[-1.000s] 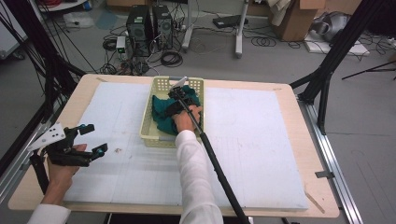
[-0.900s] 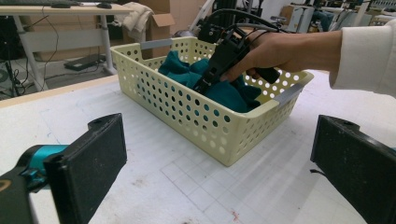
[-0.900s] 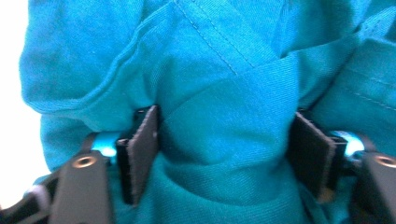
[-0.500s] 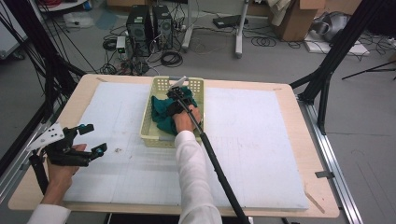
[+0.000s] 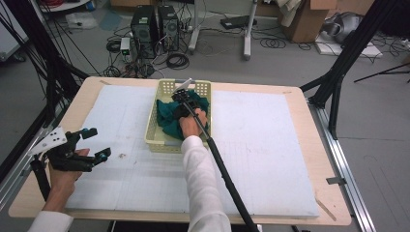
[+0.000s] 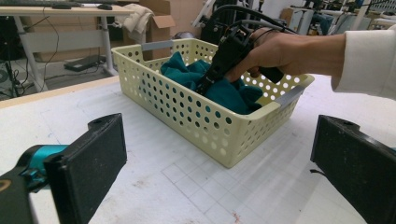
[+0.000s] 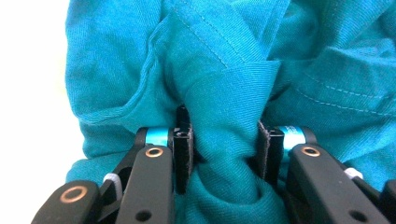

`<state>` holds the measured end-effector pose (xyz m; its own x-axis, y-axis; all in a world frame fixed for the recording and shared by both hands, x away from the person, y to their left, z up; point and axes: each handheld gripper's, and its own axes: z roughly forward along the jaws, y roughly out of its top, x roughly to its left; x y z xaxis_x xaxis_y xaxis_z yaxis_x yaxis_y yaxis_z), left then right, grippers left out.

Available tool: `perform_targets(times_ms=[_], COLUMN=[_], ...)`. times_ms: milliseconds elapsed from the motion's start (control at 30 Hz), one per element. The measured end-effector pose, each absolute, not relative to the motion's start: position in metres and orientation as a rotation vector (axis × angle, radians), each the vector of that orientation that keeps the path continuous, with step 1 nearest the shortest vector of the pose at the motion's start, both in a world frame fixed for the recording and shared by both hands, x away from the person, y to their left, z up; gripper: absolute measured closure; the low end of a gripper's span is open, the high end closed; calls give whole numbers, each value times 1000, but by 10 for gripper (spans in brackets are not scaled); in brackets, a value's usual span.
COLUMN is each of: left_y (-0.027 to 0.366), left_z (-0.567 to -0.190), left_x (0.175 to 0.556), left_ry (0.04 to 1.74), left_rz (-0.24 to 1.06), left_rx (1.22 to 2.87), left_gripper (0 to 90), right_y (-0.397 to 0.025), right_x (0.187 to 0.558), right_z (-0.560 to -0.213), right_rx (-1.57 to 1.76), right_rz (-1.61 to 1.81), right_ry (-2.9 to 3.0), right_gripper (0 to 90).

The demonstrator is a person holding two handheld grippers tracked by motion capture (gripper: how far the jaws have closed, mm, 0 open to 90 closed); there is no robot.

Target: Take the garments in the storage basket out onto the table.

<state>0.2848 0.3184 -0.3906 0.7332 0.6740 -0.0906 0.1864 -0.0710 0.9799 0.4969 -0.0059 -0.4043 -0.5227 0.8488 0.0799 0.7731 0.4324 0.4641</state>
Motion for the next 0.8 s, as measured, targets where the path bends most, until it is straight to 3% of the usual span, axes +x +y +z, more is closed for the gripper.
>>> perform_targets(times_ms=[800], left_y=[317], left_z=[-391], left_x=[289], left_ry=[703], left_rz=[456], left_rx=[1636], left_gripper=[39], right_y=[-22], right_x=[486], right_z=[-329], right_rx=[1299], right_rz=[894], right_ry=[2455], right_gripper=[685])
